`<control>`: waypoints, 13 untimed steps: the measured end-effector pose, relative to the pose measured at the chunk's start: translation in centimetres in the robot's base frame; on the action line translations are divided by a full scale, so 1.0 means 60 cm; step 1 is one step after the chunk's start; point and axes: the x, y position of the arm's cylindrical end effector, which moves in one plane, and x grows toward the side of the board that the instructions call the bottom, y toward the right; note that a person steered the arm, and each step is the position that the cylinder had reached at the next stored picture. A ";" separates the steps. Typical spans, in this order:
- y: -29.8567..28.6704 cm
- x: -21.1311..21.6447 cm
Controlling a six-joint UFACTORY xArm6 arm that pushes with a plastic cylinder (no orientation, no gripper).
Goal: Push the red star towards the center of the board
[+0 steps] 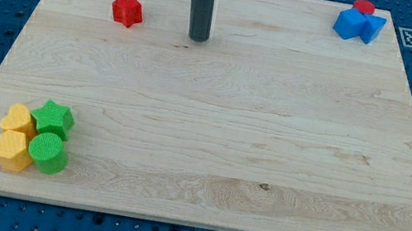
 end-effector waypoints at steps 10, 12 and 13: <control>-0.062 0.013; -0.003 0.078; -0.081 0.060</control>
